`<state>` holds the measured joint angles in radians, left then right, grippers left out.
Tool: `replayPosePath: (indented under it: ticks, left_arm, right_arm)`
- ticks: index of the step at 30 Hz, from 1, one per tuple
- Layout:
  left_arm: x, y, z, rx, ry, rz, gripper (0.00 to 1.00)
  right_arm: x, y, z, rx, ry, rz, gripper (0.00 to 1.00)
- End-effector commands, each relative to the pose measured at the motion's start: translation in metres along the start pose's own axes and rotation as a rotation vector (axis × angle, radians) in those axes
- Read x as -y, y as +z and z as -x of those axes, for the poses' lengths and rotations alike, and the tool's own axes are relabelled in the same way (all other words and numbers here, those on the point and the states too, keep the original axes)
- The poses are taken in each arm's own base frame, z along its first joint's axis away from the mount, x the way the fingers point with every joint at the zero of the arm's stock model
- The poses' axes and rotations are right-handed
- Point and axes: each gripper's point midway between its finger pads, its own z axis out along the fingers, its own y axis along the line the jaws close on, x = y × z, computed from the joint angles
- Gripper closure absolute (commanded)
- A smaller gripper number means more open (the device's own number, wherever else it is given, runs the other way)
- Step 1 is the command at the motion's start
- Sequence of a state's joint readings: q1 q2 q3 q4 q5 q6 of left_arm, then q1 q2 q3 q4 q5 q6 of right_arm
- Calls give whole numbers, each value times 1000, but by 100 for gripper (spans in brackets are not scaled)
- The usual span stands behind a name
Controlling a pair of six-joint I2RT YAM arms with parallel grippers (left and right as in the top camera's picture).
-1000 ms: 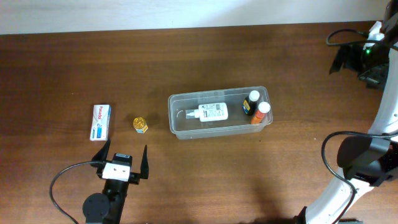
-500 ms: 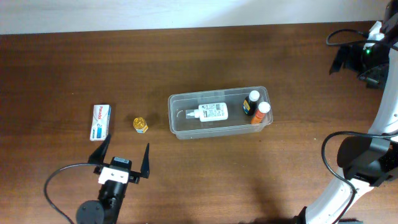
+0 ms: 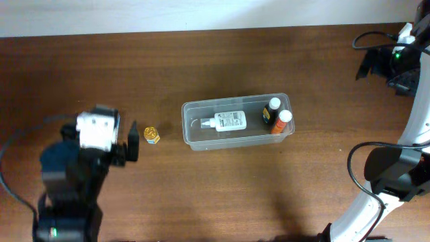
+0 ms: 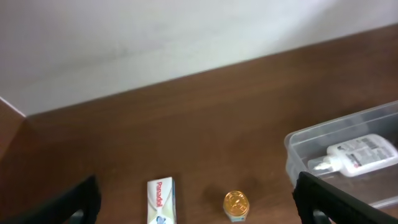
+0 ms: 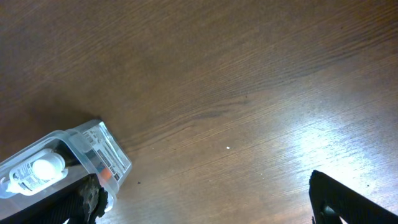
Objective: Pack container
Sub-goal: 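Move the left gripper down over the white Panadol box, then close the left gripper on the Panadol box and grasp it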
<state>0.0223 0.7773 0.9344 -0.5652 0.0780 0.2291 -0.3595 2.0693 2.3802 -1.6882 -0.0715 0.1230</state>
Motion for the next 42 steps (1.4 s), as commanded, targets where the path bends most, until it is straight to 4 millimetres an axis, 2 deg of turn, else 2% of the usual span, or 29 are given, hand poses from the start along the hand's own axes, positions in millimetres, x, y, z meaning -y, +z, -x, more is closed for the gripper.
replayPosePath:
  ticks: [1,4,9,19,30,35,42]
  left_arm:
    - [-10,20,2,-81,-3,13,1]
    - [-23,37,-7,-223,-61,16,1]
    - [-48,72,-38,-449,-123,31,1]
    - [-51,132,-123,-727,-172,-1,1]
    - [-81,160,-203,-905,-282,27,1]
    - [-79,167,-221,-946,-266,3,1]
    - [-79,178,-233,-951,-218,-24,1]
  right_arm:
    - [3,-7,-1,16,0,-2,2]
    - [3,-7,-1,16,0,-2,2]
    - [3,-7,-1,16,0,-2,2]
    - [3,-7,-1,16,0,-2,2]
    - [3,-7,-1,16,0,-2,2]
    - [3,-7,-1,16,0,-2,2]
    - [3,-7,-1,16,0,-2,2]
